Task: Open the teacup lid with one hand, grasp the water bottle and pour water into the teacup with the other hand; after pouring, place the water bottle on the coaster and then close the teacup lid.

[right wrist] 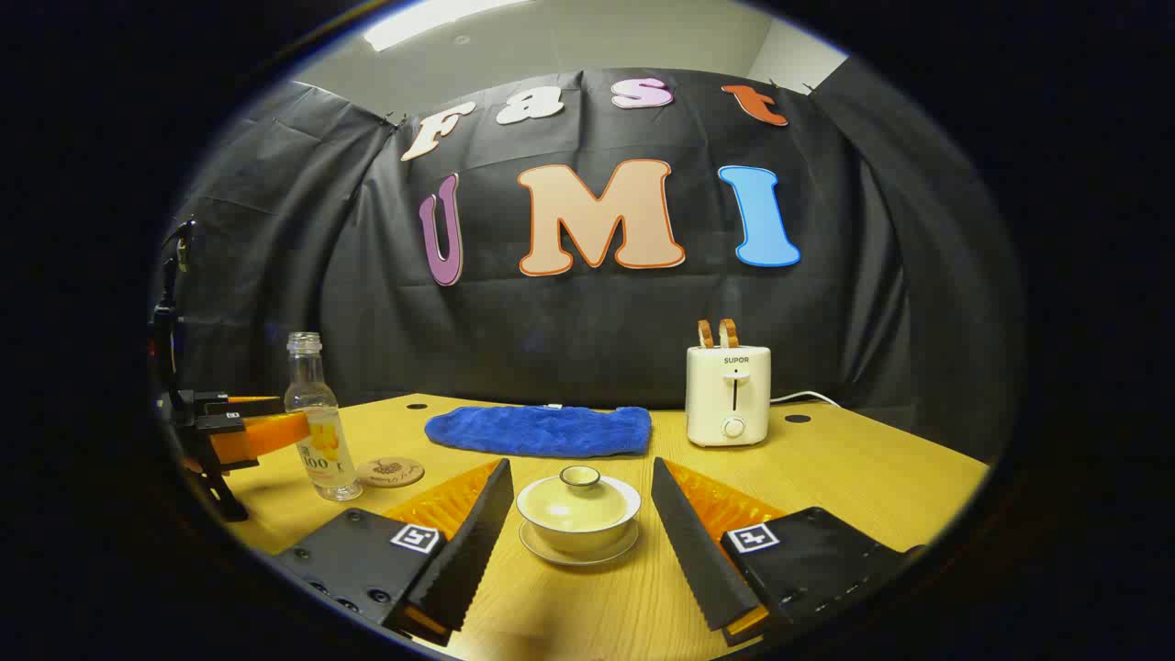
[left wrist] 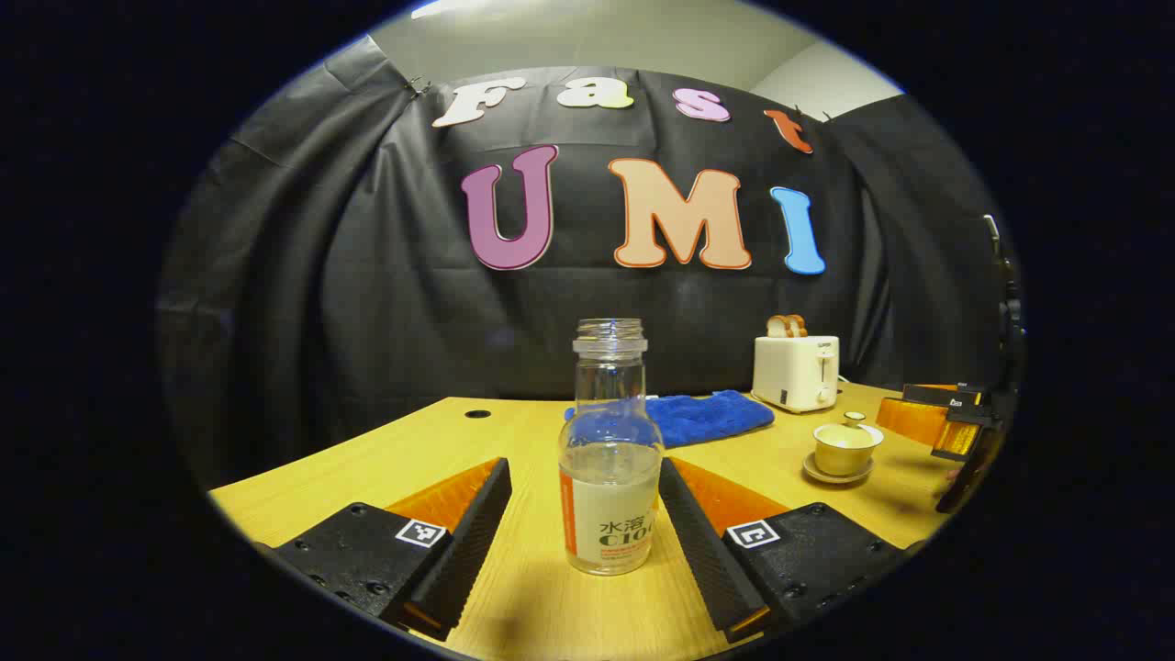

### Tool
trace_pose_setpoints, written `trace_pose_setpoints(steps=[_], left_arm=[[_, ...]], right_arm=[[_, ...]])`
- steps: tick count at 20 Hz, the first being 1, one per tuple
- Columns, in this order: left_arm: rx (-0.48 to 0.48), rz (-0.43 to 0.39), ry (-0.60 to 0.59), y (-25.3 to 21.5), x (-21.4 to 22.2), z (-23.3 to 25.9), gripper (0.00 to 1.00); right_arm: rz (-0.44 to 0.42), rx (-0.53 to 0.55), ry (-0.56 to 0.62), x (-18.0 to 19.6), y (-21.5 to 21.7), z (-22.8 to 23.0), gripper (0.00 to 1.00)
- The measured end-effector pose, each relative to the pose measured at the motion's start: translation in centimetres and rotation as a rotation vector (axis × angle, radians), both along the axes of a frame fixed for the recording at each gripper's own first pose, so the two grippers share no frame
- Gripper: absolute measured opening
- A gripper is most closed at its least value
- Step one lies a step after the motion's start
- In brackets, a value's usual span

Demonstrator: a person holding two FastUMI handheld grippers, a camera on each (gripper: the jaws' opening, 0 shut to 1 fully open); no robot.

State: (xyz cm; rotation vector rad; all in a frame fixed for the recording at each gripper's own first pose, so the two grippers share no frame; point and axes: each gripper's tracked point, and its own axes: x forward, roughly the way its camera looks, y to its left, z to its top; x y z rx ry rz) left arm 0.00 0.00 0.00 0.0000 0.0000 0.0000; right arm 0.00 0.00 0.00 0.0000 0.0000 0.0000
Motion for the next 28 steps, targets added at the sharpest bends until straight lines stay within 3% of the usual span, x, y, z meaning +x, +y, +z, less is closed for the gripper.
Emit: trace_pose_setpoints(steps=[4, 7, 8, 16, 28], left_arm=[[0.002, 0.018, 0.000, 0.2, -0.1, 0.0, 0.95], [-0.001, -0.004, -0.002, -0.3, -0.2, 0.0, 0.95], [-0.001, -0.015, -0.003, -0.6, -0.2, 0.0, 0.95], [-0.003, -0.051, -0.005, -1.4, -0.6, 0.1, 0.95], [-0.001, -0.039, -0.005, -1.1, -0.7, 0.0, 0.95]], right_arm=[[-0.003, 0.000, -0.001, 0.1, 0.0, 0.1, 0.95], [-0.003, 0.000, -0.002, 0.0, 0.0, 0.0, 0.99], [-0.004, 0.000, -0.001, 0.0, -0.1, 0.1, 0.94], [-0.004, 0.000, -0.002, 0.1, 0.0, 0.0, 0.94], [0.016, 0.001, 0.009, 1.0, 0.6, -0.2, 0.98]])
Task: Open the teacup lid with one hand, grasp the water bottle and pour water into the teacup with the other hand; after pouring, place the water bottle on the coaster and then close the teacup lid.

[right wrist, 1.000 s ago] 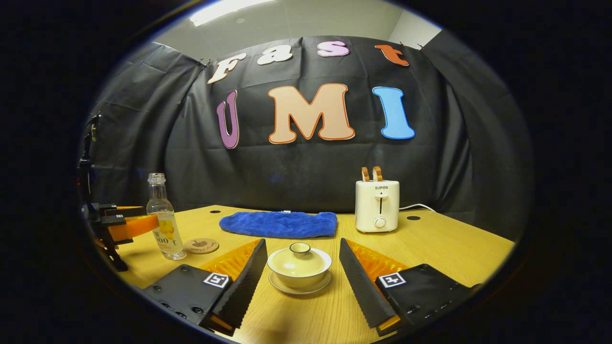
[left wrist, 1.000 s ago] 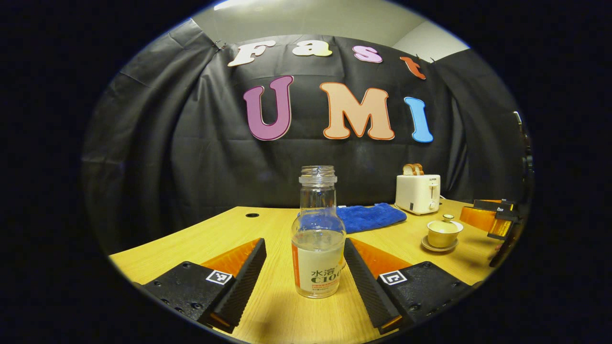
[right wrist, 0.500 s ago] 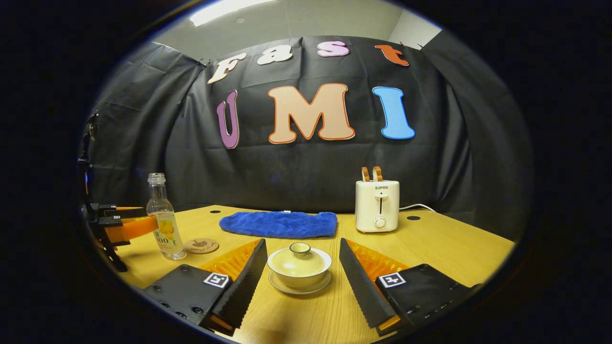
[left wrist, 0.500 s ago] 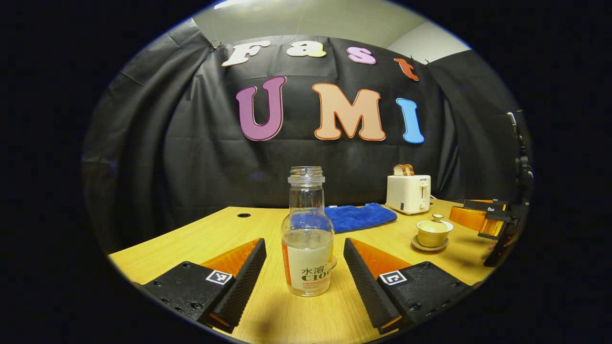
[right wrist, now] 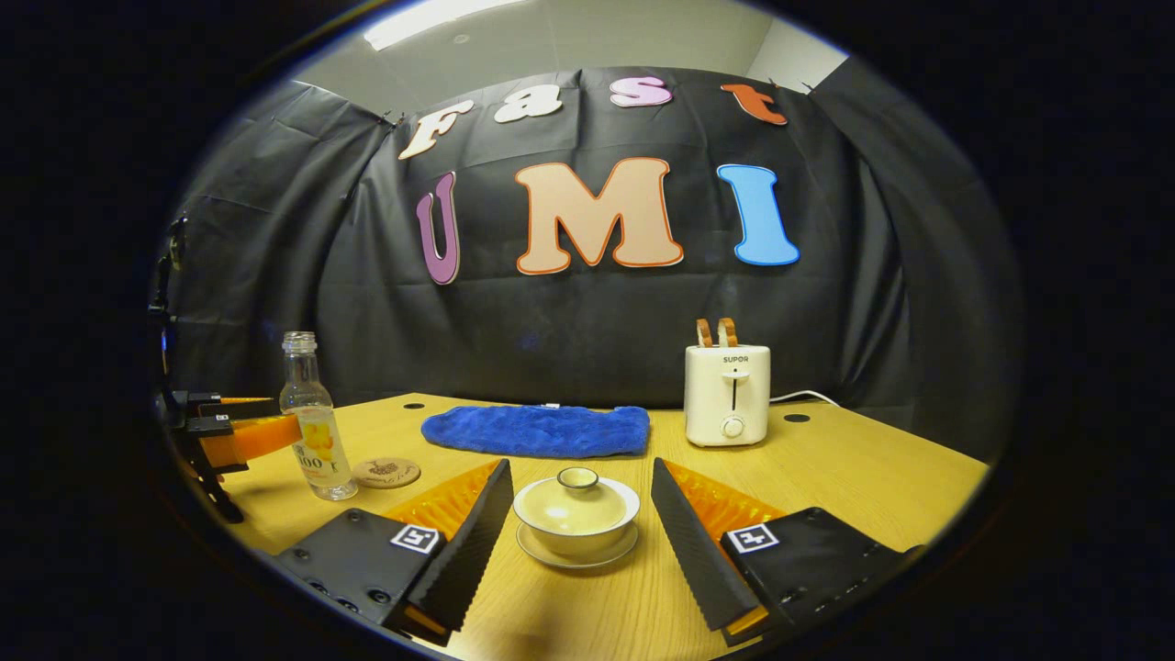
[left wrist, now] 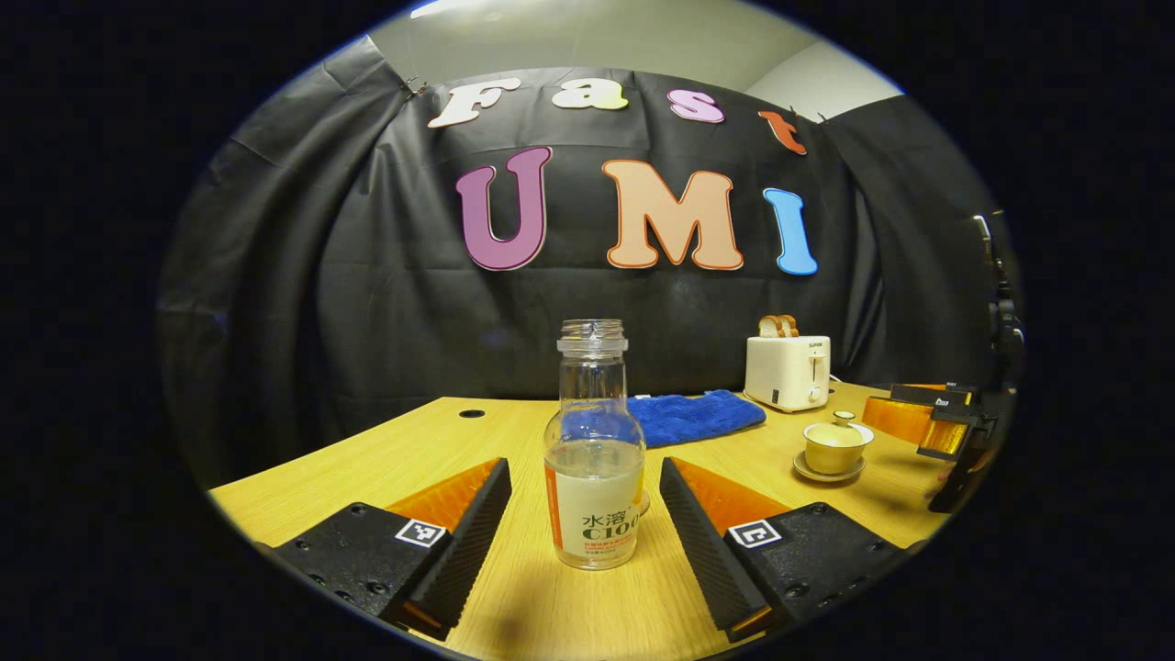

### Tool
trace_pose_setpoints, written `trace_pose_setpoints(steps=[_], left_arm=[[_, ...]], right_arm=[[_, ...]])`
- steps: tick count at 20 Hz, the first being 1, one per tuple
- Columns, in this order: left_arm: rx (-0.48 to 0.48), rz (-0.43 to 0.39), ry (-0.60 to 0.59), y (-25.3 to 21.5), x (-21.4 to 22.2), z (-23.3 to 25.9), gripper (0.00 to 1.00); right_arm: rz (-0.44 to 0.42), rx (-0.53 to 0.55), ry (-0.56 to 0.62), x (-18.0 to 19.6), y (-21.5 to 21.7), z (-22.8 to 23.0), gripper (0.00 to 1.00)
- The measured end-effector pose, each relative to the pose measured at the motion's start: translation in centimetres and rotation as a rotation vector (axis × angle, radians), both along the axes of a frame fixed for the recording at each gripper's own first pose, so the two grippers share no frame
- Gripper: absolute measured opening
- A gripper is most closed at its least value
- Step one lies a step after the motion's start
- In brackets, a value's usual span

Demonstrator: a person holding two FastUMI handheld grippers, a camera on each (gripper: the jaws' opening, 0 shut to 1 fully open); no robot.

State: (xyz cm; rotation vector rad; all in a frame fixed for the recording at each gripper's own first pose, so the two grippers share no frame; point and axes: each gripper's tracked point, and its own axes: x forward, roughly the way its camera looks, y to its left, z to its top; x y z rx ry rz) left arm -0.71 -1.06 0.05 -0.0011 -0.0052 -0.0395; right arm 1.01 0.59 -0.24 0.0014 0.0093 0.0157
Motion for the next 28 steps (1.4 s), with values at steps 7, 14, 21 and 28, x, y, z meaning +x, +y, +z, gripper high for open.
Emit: trace_pose_setpoints(steps=[7, 14, 21, 28], left_arm=[[0.000, 0.007, 0.001, 0.1, 0.1, -0.1, 0.95], [-0.001, 0.011, 0.002, 0.2, 0.3, 0.0, 0.95], [-0.001, 0.012, 0.002, 0.2, 0.1, -0.1, 0.95], [-0.001, 0.011, 0.003, 0.2, 0.2, -0.1, 0.95]], right_arm=[[0.017, -0.004, 0.077, 3.4, 0.7, -1.3, 0.95], [-0.009, -0.008, 0.152, 5.7, 0.5, -2.4, 0.71], [-0.001, -0.010, 0.155, 6.0, 0.5, -2.7, 0.45], [0.010, -0.011, 0.099, 5.2, 0.8, -1.5, 0.37]])
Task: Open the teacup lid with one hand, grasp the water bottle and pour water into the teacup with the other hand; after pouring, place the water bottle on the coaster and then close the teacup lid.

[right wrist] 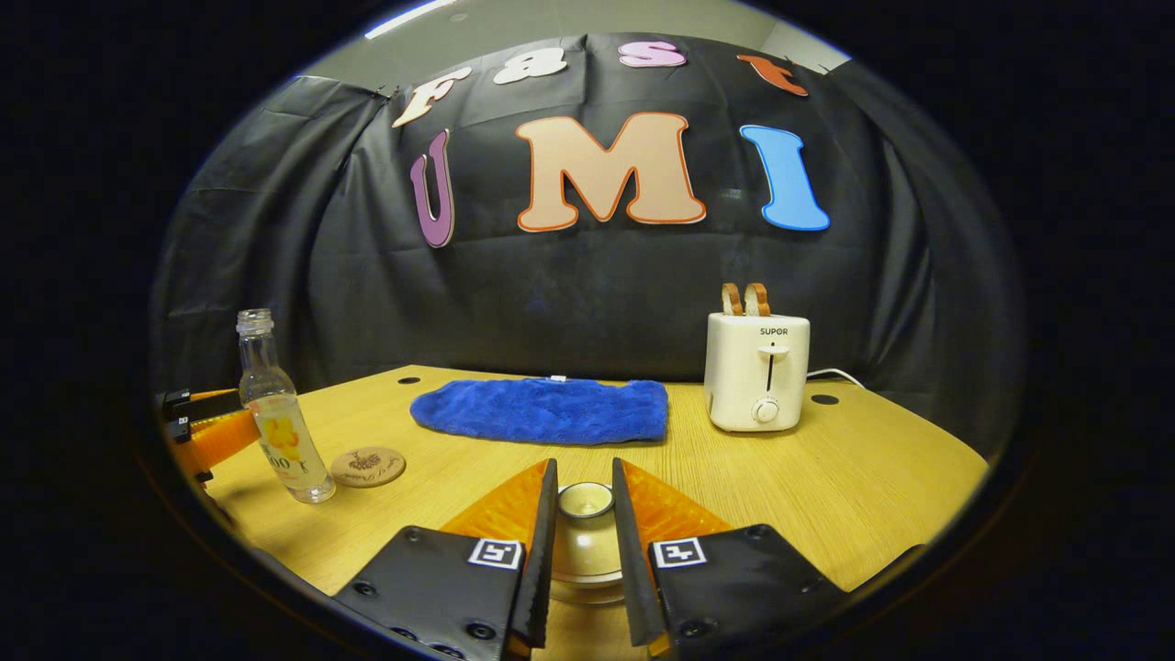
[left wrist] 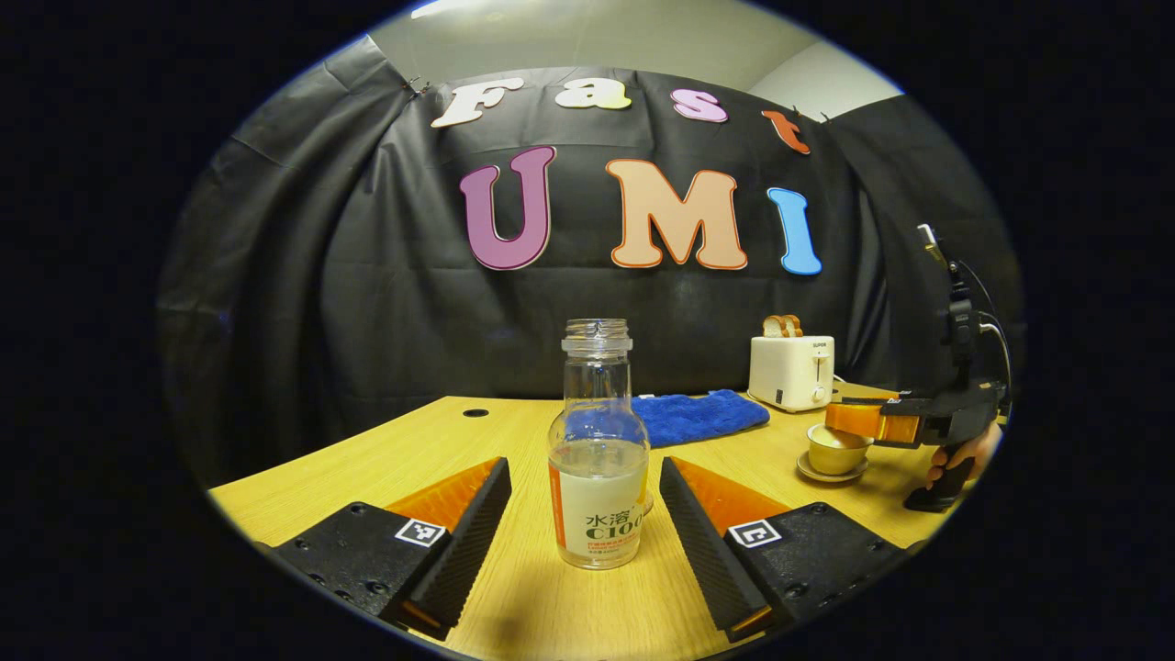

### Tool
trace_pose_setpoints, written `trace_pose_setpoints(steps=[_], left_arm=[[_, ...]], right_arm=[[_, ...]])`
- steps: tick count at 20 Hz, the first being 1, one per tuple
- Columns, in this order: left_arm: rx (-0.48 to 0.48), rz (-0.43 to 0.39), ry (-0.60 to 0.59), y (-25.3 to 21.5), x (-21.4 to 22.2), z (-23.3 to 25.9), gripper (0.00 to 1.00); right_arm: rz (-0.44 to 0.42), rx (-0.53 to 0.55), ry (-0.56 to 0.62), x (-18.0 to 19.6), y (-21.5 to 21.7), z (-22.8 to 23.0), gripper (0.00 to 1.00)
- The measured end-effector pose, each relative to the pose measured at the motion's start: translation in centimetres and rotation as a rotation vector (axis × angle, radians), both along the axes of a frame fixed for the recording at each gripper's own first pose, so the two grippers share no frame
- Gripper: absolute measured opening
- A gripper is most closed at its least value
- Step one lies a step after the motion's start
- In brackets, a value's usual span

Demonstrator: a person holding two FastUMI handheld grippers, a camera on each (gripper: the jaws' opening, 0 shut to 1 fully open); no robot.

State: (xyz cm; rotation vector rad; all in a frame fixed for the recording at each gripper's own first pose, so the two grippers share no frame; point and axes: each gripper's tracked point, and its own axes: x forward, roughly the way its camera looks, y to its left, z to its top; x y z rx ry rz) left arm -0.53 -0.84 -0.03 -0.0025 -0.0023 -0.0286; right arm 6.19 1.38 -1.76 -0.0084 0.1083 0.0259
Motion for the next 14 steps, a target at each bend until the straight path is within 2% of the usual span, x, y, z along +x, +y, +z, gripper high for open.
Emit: trace_pose_setpoints(steps=[5, 14], left_arm=[[0.001, -0.033, -0.002, -0.4, -0.1, 0.0, 0.96], [0.004, -0.063, 0.010, -0.9, 0.1, -0.1, 0.95]], right_arm=[[-0.012, 0.006, -0.084, -1.1, -0.7, 1.3, 0.37], [-0.037, 0.006, -0.102, -3.5, -2.8, 1.7, 0.37]])
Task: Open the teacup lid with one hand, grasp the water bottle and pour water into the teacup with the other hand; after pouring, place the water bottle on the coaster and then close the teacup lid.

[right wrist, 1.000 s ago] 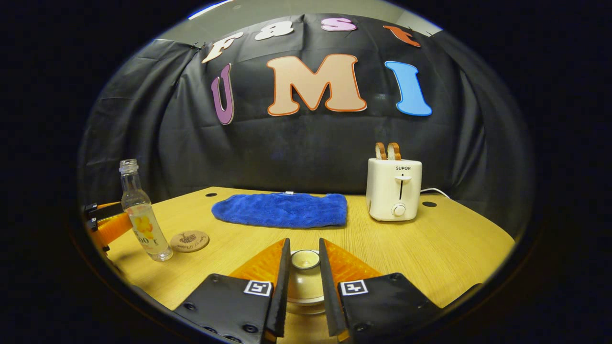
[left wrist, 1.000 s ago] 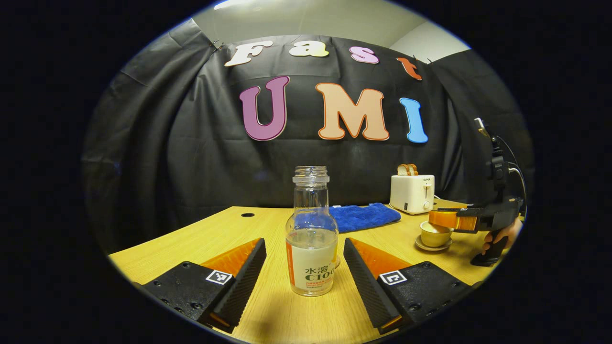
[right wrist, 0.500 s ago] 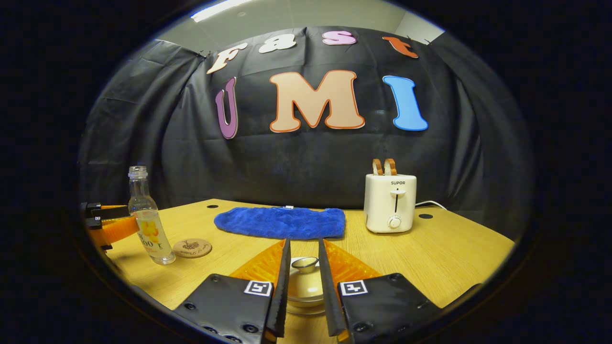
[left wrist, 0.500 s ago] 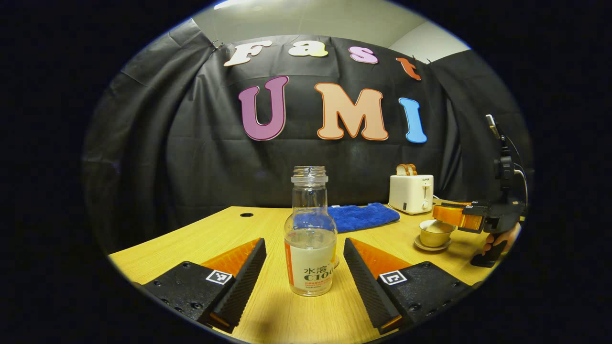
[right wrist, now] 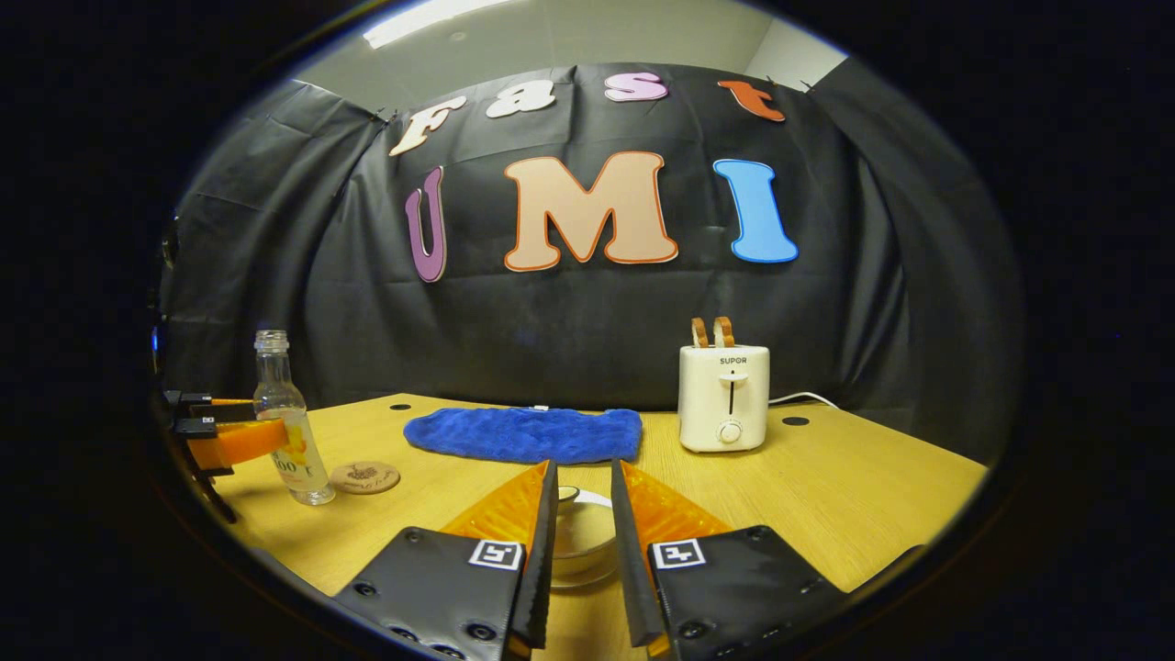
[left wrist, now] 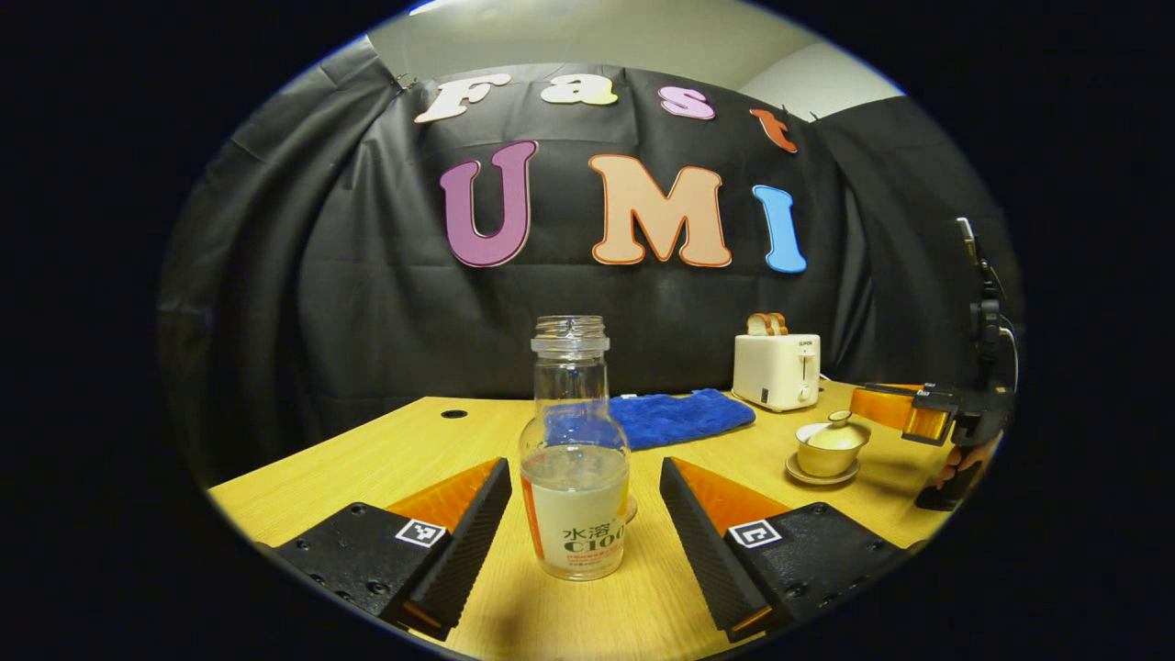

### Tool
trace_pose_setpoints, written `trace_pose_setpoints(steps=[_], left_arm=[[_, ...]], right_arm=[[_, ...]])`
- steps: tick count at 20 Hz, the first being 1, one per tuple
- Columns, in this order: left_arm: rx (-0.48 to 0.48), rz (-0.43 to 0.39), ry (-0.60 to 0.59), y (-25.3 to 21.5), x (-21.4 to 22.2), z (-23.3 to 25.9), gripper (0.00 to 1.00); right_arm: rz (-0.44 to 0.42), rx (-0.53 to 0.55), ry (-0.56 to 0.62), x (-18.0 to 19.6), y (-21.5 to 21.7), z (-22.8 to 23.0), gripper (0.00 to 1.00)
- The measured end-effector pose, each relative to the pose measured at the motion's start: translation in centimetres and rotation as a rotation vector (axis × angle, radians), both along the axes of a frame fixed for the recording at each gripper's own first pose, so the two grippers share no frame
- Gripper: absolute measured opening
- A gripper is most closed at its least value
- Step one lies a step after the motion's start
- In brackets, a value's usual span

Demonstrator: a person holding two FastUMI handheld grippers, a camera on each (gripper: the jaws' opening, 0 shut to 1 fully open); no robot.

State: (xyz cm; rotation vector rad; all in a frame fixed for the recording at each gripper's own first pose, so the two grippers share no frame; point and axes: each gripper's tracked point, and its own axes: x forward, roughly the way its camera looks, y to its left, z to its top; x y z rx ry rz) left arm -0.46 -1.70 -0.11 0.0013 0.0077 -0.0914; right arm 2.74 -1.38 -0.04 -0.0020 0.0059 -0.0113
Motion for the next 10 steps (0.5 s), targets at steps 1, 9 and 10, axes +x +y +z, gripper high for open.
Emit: trace_pose_setpoints(steps=[1, 9, 10], left_arm=[[0.000, 0.002, 0.001, 0.1, 0.0, 0.1, 0.95], [0.001, 0.012, 0.003, 0.1, 0.2, 0.2, 0.95], [0.001, 0.012, 0.004, 0.1, 0.2, 0.2, 0.95]], right_arm=[[0.004, 0.000, 0.000, -0.2, -0.1, 0.1, 0.37], [0.057, -0.004, 0.035, 0.3, 0.9, -0.5, 0.37], [0.062, -0.006, 0.046, 0.7, 1.1, -0.7, 0.37]])
